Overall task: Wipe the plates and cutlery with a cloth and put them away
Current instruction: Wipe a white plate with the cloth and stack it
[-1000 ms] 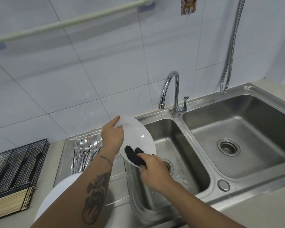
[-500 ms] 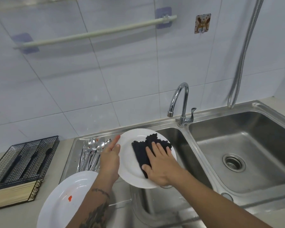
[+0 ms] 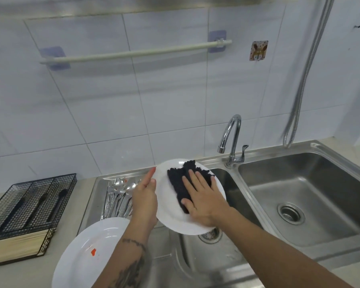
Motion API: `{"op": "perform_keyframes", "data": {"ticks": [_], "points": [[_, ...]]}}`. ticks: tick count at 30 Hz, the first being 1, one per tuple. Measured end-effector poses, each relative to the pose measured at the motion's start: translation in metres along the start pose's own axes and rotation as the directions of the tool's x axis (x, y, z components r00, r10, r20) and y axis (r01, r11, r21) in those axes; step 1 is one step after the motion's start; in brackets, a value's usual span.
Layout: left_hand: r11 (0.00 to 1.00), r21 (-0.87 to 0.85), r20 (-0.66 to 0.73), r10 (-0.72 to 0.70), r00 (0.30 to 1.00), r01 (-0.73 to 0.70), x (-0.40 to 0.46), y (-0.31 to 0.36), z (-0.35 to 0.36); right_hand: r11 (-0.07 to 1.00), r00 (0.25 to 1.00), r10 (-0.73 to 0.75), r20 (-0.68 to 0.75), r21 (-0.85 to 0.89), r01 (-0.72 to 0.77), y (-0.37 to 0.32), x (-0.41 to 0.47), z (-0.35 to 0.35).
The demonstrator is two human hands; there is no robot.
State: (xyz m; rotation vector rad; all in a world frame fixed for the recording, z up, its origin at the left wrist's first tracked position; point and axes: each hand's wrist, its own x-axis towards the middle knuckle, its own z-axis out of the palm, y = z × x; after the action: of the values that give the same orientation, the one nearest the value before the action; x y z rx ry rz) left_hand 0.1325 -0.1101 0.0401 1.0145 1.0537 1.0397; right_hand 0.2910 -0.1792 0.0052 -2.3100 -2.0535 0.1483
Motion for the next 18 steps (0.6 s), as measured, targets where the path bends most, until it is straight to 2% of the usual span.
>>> {"op": "perform_keyframes", "data": {"ticks": [3,8,9,12,14,16,18], "points": [[1.0,-0.016,-0.035,0.002,0.999,-0.002,0.006,0.006,-0.019,0.991,0.999,0.054,0.006,-0.127,-0.053,-0.004,-0.016,-0.002],[0.999,-0.041,-0.009,-0.007,1.0,0.007,0.008,0.022,-0.045,0.994,0.991,-0.086,0.107,0.073,0.078,-0.05,-0.039,-0.014],[0.999,-0.041,0.009,-0.012,1.0,0.013,0.008,0.024,-0.05,0.992,0.991,-0.106,0.086,0.07,0.101,-0.058,-0.036,-0.016],[0.998,-0.05,0.077,-0.027,0.997,0.031,0.008,0.03,-0.068,0.992,0.993,-0.087,-0.085,-0.093,0.079,-0.081,-0.02,-0.016],[0.997,-0.068,0.079,-0.04,0.996,0.045,0.008,0.034,-0.079,0.996,0.99,-0.065,-0.125,-0.076,0.056,-0.089,-0.018,-0.017],[0.996,-0.08,0.072,-0.035,0.997,0.04,0.009,0.039,-0.089,0.998,0.997,-0.055,-0.056,0.039,0.058,-0.096,-0.024,-0.016],[0.996,-0.084,0.06,-0.026,0.998,0.031,0.013,0.041,-0.1,0.998,0.999,-0.018,0.026,0.052,0.016,-0.106,-0.033,-0.017]]}}
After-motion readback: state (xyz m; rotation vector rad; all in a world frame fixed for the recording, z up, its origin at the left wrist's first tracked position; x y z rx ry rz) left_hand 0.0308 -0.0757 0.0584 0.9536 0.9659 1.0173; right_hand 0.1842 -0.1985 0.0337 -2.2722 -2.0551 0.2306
